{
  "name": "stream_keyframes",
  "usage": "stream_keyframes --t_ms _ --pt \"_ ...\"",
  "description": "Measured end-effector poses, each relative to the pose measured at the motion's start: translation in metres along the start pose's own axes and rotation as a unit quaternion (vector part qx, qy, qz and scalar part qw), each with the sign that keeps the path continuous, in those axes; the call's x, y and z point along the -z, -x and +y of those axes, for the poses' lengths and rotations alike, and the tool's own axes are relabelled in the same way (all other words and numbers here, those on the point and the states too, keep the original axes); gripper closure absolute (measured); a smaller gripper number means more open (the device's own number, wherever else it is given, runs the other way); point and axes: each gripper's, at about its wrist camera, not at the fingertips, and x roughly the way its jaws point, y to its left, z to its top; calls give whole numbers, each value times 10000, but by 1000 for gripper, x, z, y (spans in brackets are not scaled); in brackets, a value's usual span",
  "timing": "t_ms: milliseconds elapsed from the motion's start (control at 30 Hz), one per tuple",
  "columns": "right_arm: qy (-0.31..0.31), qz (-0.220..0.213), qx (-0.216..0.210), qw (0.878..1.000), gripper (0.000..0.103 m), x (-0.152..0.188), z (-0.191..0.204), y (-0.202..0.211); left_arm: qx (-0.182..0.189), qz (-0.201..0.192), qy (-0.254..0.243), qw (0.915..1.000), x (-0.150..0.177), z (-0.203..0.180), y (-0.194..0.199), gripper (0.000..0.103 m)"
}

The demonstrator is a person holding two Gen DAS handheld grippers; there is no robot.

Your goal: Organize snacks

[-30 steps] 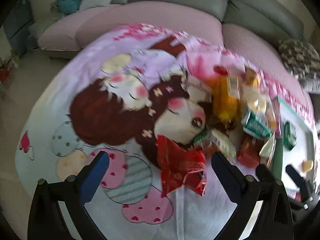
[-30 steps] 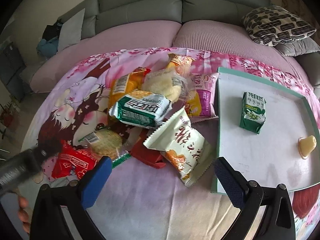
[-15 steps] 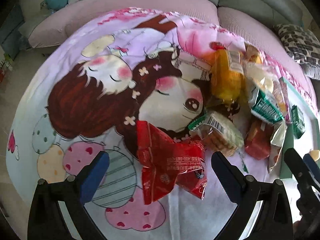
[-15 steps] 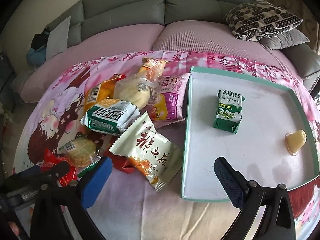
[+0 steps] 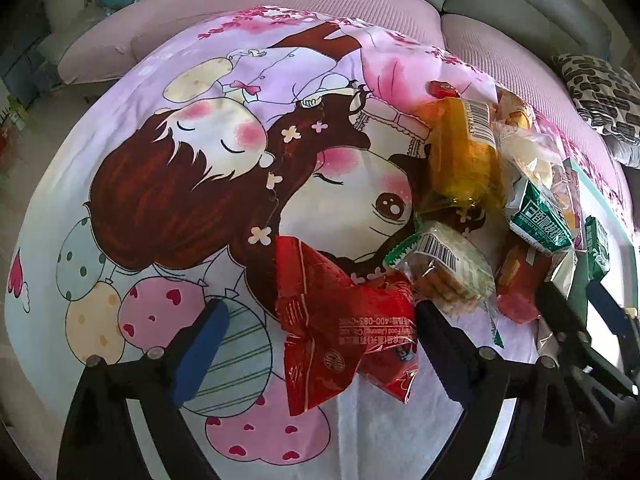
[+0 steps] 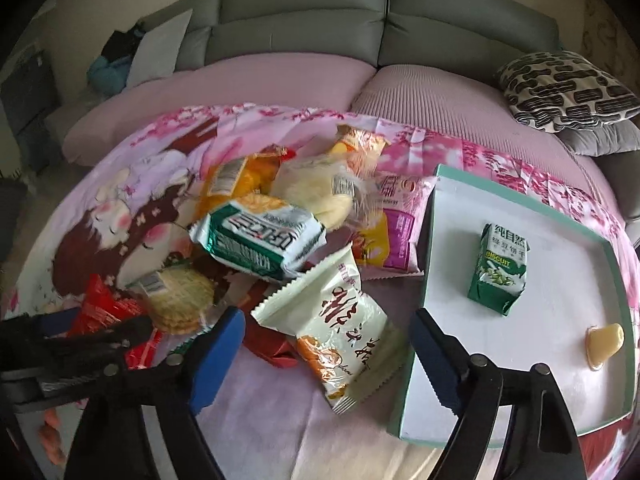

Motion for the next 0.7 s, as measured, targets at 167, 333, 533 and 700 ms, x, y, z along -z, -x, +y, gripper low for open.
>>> stream_keyframes --t_ms 167,333,533,700 --pt "12 148 -50 9999 26 3 -2 -13 168 58 43 9998 0 1 0 20" --pt "-49 132 -173 9998 34 4 -4 -14 371 90 89 9992 1 0 -2 38" --pt "-157 96 -150 9997 53 3 -8 -9 471 55 65 9989 3 -1 2 48" --pt "-235 76 -213 9995 55 3 -11 -8 502 -50 186 9986 0 4 9 49"
